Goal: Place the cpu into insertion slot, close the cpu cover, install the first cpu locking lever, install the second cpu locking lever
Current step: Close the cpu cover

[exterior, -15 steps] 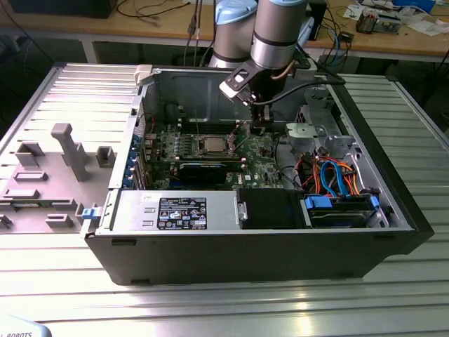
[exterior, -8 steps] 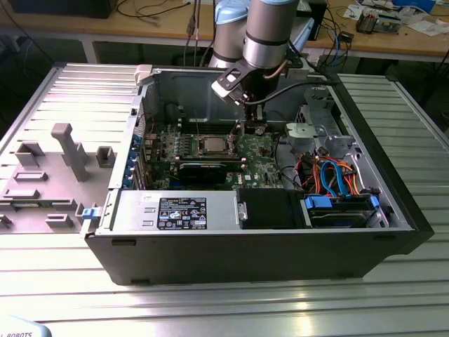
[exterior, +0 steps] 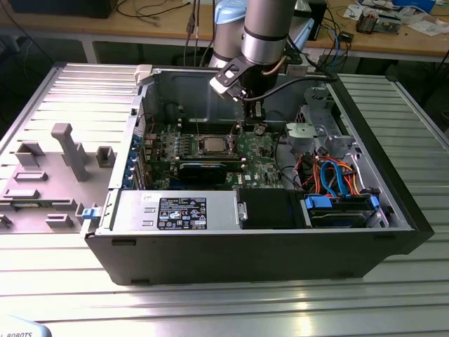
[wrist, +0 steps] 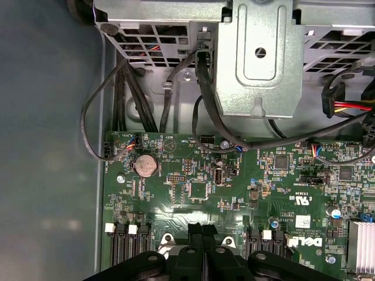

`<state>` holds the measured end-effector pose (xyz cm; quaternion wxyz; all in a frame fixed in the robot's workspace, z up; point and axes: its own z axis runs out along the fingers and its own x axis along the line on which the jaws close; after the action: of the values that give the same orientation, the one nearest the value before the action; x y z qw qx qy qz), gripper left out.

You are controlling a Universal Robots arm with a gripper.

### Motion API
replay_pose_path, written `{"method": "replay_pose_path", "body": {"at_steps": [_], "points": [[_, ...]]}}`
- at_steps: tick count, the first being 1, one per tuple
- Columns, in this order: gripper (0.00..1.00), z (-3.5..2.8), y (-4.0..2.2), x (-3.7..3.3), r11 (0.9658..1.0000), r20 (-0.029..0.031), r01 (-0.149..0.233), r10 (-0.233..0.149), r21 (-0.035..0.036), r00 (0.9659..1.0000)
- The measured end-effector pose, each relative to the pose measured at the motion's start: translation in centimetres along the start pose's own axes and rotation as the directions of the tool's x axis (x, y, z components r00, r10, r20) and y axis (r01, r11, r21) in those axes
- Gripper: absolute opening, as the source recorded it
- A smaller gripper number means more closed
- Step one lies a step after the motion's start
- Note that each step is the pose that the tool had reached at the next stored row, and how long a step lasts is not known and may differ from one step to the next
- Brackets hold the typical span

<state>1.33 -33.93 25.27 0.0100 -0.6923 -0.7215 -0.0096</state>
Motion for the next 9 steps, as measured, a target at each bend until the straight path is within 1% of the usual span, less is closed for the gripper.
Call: {"method": "replay_pose_path", "body": {"at_steps": [6, 8, 9], "points": [[0.11, 0.00, -0.01, 0.00, 1.0000, 0.0001, 0.000, 0.000, 0.0000, 1.0000], [0.11, 0.00, -0.12, 0.00, 1.0000, 0.0000, 0.000, 0.000, 0.0000, 1.0000], [0.11, 0.00, -0.30, 0.01, 1.0000, 0.0000, 0.000, 0.000, 0.0000, 1.0000]]}}
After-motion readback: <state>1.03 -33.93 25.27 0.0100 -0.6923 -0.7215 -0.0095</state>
